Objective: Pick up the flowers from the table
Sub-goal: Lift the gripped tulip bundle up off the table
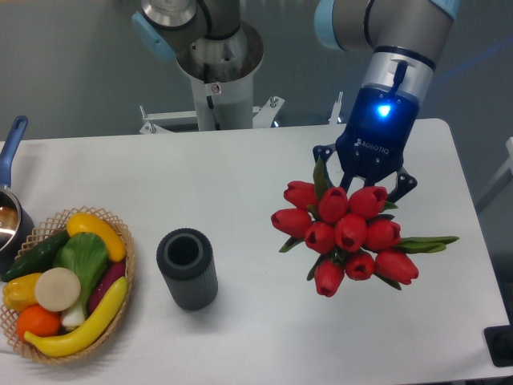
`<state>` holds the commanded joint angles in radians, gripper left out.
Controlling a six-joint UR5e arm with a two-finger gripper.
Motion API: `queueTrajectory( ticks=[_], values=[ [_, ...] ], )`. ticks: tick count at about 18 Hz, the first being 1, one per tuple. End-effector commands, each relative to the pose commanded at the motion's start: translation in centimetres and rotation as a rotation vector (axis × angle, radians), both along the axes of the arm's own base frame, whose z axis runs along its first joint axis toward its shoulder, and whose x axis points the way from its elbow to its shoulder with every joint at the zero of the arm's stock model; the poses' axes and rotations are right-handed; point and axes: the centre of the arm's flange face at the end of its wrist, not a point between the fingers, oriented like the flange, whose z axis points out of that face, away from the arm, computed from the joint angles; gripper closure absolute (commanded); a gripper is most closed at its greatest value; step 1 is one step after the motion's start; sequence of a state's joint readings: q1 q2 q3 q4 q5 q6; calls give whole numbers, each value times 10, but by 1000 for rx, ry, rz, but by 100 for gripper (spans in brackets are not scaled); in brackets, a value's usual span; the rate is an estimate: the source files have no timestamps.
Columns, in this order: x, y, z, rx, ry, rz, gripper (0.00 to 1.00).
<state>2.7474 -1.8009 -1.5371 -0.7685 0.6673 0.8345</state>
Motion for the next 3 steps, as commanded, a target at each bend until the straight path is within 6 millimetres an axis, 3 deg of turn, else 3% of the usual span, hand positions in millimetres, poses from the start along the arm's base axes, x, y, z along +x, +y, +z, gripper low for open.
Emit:
queueTrajectory(
  ticks=[3],
  values=[
    [0,2,8,7,-12,12,84]
  ],
)
